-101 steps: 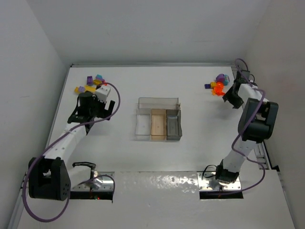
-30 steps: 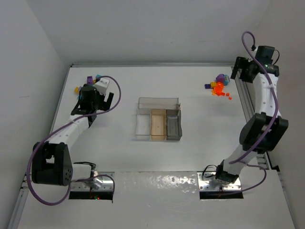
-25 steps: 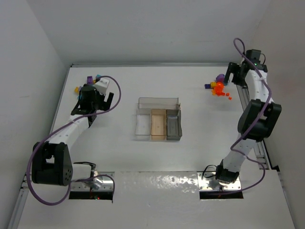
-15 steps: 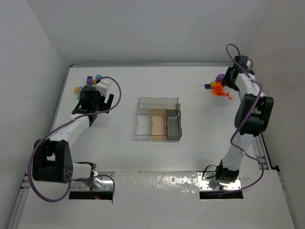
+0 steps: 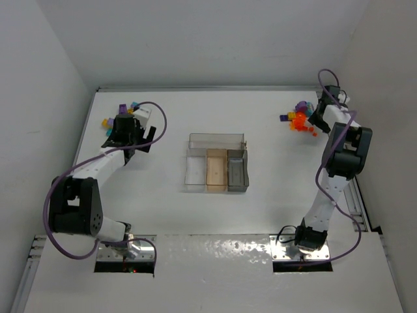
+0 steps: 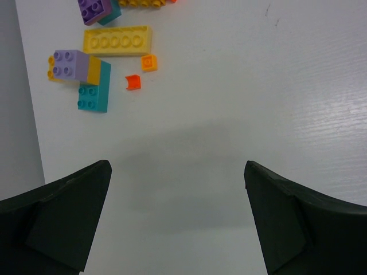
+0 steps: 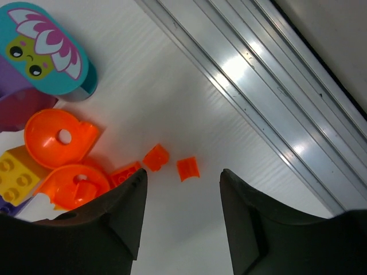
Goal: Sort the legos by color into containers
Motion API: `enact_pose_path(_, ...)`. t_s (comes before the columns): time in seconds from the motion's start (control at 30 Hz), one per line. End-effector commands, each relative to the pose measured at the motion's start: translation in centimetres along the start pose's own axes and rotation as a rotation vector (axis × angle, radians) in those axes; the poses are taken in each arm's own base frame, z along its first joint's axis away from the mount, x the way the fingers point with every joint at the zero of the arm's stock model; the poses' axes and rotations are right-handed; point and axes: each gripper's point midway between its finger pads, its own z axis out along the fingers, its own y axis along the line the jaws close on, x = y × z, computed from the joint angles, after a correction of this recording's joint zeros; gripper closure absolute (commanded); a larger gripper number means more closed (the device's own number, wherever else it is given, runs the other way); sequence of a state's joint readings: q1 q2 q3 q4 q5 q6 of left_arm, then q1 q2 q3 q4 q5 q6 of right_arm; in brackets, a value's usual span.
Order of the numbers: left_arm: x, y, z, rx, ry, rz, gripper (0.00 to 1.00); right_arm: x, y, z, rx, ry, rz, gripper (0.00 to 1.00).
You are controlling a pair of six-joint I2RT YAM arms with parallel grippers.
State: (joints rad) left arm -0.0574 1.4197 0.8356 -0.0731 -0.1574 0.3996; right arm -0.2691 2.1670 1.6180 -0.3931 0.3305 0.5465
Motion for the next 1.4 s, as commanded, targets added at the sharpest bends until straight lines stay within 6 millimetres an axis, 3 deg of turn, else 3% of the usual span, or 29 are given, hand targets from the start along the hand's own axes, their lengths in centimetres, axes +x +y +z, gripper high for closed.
enact_pose_path(0.0,-1.9,1.1,0.1,-0.038,-0.04,0.007,0.0,-0.9,-0.2,0.5,0.012,-0.035,0.064,0.48)
enact_pose_path(0.37,-1.9,1.2,0.4,-0.041,-0.044,0.012,0.0,1.7,0.1,0.4,-0.092,-0.008,0.018,0.52)
enact_pose_path(0.8,-2.5,1.5,0.1,-0.053,-0.052,0.013,0.0,1.1,-0.7,1.8,-0.064,-0.006,-0.002,0.56)
enact_pose_path(1.03,-2.6,1.7,0.2,-0.062,-0.06,0.025,0.0,1.0,-0.3,2.0,-0.095,-0.006,-0.041,0.62)
enact_pose_path(1.37,-2.6,1.9,0.1,-0.072,-0.058,0.03,0.0,1.0,0.1,3.1,-0.146,0.012,-0.027,0.63)
